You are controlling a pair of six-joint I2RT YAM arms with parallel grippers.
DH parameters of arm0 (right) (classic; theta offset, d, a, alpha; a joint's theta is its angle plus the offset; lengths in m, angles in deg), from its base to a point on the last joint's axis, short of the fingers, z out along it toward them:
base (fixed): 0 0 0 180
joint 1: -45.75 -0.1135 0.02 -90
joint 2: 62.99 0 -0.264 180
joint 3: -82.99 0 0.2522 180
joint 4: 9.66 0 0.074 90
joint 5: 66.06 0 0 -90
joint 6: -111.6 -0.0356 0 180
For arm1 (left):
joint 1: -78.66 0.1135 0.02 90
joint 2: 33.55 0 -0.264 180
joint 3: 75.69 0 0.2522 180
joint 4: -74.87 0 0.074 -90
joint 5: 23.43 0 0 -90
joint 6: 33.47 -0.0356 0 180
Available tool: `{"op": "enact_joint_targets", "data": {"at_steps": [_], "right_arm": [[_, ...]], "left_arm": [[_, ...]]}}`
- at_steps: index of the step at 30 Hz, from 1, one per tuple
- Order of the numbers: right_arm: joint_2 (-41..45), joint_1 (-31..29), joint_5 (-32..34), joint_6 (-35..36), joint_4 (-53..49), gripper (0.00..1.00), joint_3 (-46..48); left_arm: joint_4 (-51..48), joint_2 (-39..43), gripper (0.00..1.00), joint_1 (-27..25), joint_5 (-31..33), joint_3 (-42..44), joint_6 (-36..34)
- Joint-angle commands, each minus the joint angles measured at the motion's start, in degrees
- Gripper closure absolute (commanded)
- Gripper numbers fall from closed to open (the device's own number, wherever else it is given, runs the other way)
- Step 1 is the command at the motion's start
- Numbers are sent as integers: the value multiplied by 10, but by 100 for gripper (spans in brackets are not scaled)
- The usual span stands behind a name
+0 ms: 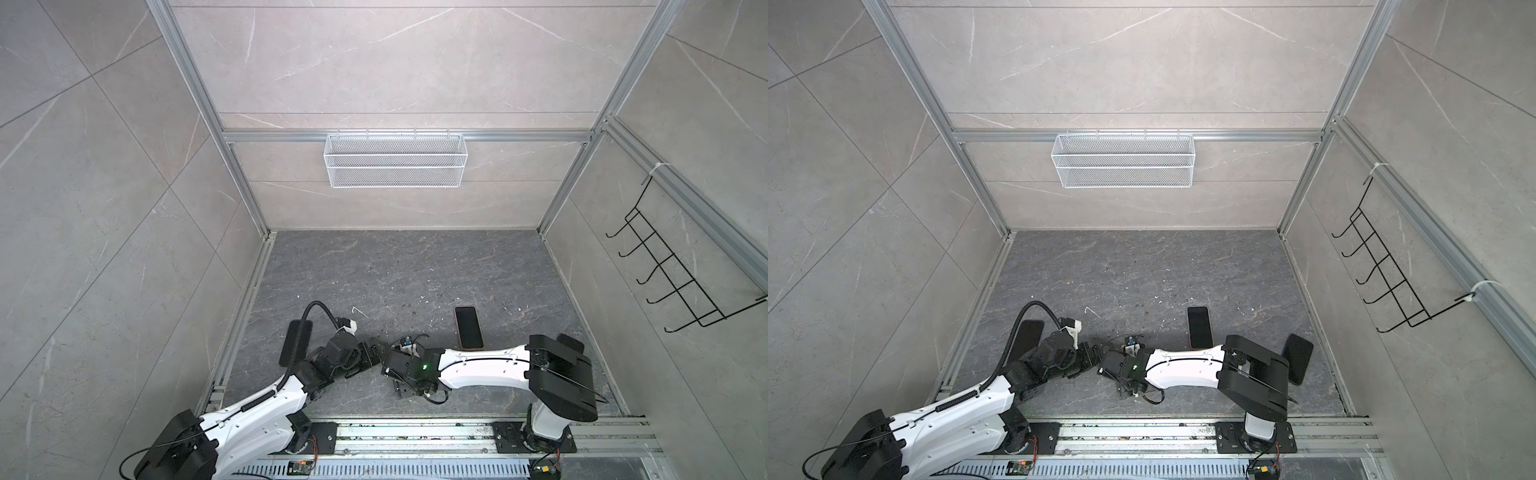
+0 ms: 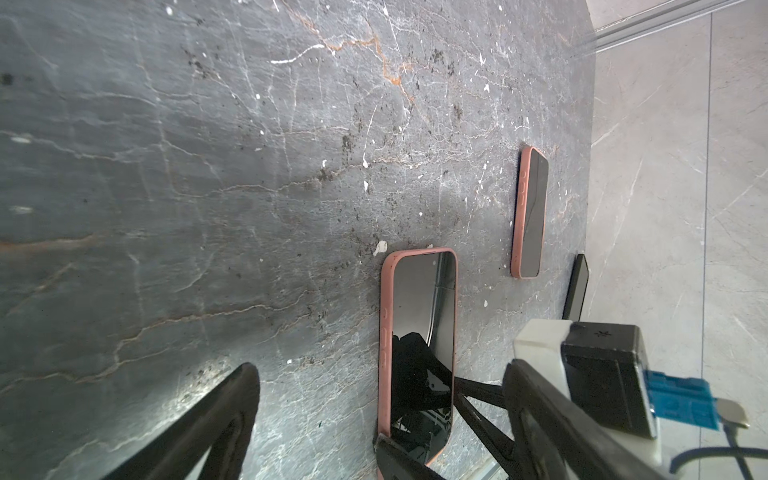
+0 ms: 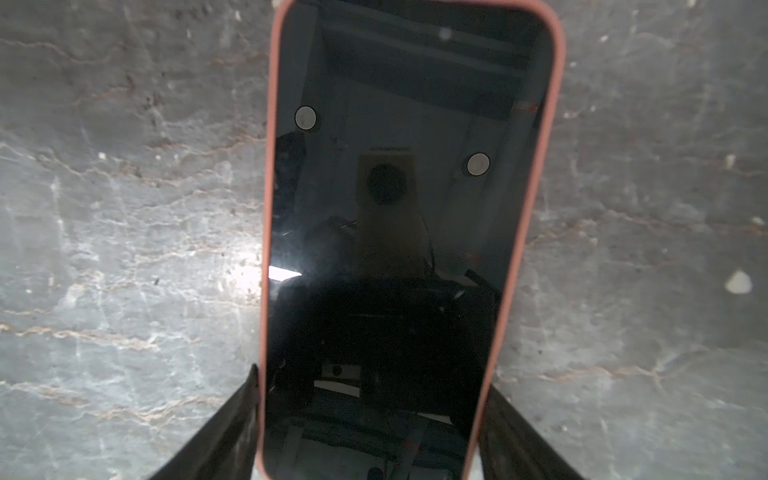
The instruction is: Take the phone out of the phone case
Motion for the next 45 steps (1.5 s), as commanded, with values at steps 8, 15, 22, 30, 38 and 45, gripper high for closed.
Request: {"op": "enact_joint_targets", "data": {"at_steps": [8,15,22,30,38,45], "right_arm": [[22,10,-9,12,39,50,46],[53,15,-21,16,83,52,78],[77,21,-34,18,121,54,104],[78,18,-17,25,56,9,72],[44,12,4,19,-17,1,20],[-5,13,-18,44,-54,1,-49]], "left_arm": [[100,-68,7,-8,-15,-13,14],[185,-129,7,-15,-44,-7,32],[228,-162,9,-21,-57,0,46],[191,-128,10,-24,-18,16,66],[-47,38,1,-26,83,-25,31],[-97,58,1,-26,92,-38,17]]}}
